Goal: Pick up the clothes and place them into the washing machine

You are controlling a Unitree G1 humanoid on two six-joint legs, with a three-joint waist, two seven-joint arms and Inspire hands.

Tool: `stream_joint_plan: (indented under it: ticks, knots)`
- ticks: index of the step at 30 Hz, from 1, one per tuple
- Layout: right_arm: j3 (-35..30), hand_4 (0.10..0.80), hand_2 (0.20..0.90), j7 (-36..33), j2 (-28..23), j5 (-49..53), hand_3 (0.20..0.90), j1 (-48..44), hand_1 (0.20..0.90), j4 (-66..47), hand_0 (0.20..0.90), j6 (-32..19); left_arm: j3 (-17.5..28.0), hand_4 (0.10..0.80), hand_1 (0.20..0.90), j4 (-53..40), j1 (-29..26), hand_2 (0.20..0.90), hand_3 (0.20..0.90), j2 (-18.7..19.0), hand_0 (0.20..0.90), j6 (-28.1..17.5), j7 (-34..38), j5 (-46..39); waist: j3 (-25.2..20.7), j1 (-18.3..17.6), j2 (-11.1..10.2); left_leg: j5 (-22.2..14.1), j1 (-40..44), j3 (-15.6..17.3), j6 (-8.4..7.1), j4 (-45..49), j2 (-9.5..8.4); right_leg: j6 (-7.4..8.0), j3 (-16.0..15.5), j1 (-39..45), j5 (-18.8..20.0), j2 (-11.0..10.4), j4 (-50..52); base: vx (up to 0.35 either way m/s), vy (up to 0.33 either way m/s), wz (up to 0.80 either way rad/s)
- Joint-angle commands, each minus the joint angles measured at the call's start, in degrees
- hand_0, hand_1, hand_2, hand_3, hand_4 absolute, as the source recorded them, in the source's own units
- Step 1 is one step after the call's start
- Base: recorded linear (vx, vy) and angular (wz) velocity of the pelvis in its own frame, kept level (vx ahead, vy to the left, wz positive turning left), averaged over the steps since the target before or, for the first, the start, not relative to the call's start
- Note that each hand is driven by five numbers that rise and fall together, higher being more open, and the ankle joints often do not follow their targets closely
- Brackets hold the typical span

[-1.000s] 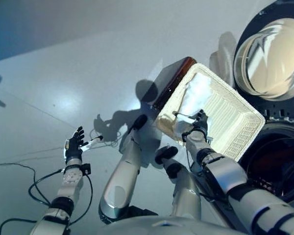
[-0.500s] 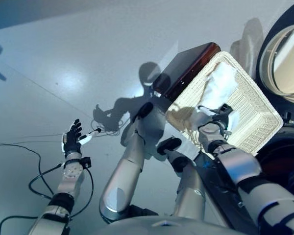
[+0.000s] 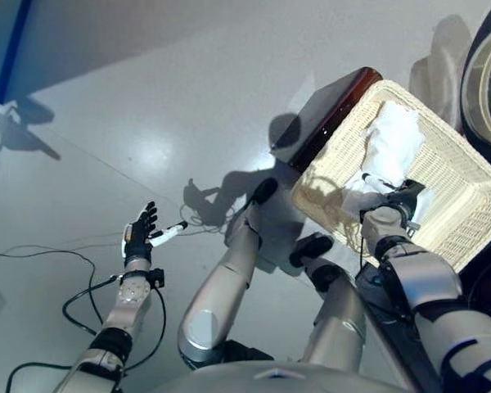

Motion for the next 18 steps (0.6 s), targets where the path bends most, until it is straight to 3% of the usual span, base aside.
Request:
stream_joint_plan:
  ticks: [1, 10, 13, 14, 15, 16, 18]
  knots:
    - [-3.7, 0.300, 0.200, 0.1, -0.8, 6.5, 0.200, 4.0, 0.200, -0.7, 0.200, -4.8, -0.2, 0.800, 0.900, 2.7, 3.6, 0.900, 0.900, 0.6, 0.900, -2.5, 1.8, 0.0, -0.1, -1.6, 2.4, -3.1, -0.6, 5.4, 1.15, -0.5, -3.05, 1.73, 4.8, 3.5, 7.7, 2.0, -11.2, -0.011, 0.077, -0.39]
    - [-7.9, 0.300, 0.200, 7.6, 6.6, 24.2, 0.200, 14.1, 0.200, -19.8, 0.200, -16.2, -0.2, 0.800, 0.900, 10.4, 5.6, 0.900, 0.900, -2.7, 0.900, -4.6, 0.0, -7.5, -2.3, -9.6, 0.6, -3.9, 4.4, 11.3, 1.02, -1.9, -0.71, 1.94, 9.3, 6.2, 10.1, 4.3, -16.3, -0.013, 0.075, -0.48]
    - [-11.4, 0.300, 0.200, 9.5, 5.5, 27.8, 0.200, 14.7, 0.200, -20.2, 0.200, -17.1, -1.2, 0.800, 0.900, 12.4, 6.2, 0.900, 0.900, -4.7, 0.900, -5.0, -1.9, -9.7, -3.8, -11.2, 2.4, -4.0, 6.6, 11.9, 1.14, -2.9, -0.70, 2.18, 10.3, 7.9, 10.3, 4.3, -17.7, 0.006, 0.089, -0.47]
    - [-12.5, 0.300, 0.200, 9.7, 5.2, 28.5, 0.200, 14.9, 0.200, -20.9, 0.200, -17.5, -1.7, 0.800, 0.900, 12.6, 6.5, 0.900, 0.900, -5.2, 0.900, -5.3, -2.5, -10.4, -3.9, -11.6, 3.4, -2.4, 6.5, 12.6, 1.43, -3.1, -0.57, 1.84, 10.0, 7.7, 12.1, 4.3, -18.2, 0.041, 0.108, -0.35]
    - [-13.3, 0.300, 0.200, 10.1, 4.7, 29.1, 0.200, 14.8, 0.200, -20.9, 0.200, -17.8, -2.3, 0.800, 0.900, 13.4, 6.5, 0.900, 0.900, -5.6, 0.900, -5.4, -2.9, -10.8, -4.9, -12.1, 3.9, -4.1, 7.5, 12.6, 1.36, -3.2, -0.64, 2.30, 11.1, 8.3, 10.7, 4.4, -18.2, -0.056, 0.132, -0.22]
    - [-14.3, 0.300, 0.200, 10.2, 4.7, 29.9, 0.200, 14.7, 0.200, -21.7, 0.200, -18.4, -2.5, 0.800, 0.900, 14.3, 6.3, 0.900, 0.900, -6.1, 0.900, -5.3, -3.2, -11.4, -5.0, -12.4, 4.8, -2.8, 7.4, 13.2, 1.64, -2.9, -0.63, 1.93, 11.1, 8.1, 12.0, 4.5, -18.2, 0.050, 0.095, -0.26]
    - [-14.8, 0.300, 0.200, 10.6, 4.5, 30.3, 0.200, 14.6, 0.200, -21.5, 0.200, -18.4, -3.0, 0.800, 0.900, 14.7, 6.4, 0.900, 0.900, -6.6, 0.900, -5.5, -3.8, -12.1, -5.3, -12.5, 5.3, -3.1, 7.6, 13.5, 1.80, -2.5, -0.52, 1.85, 11.8, 8.1, 11.9, 4.8, -18.1, -0.026, 0.064, -0.29]
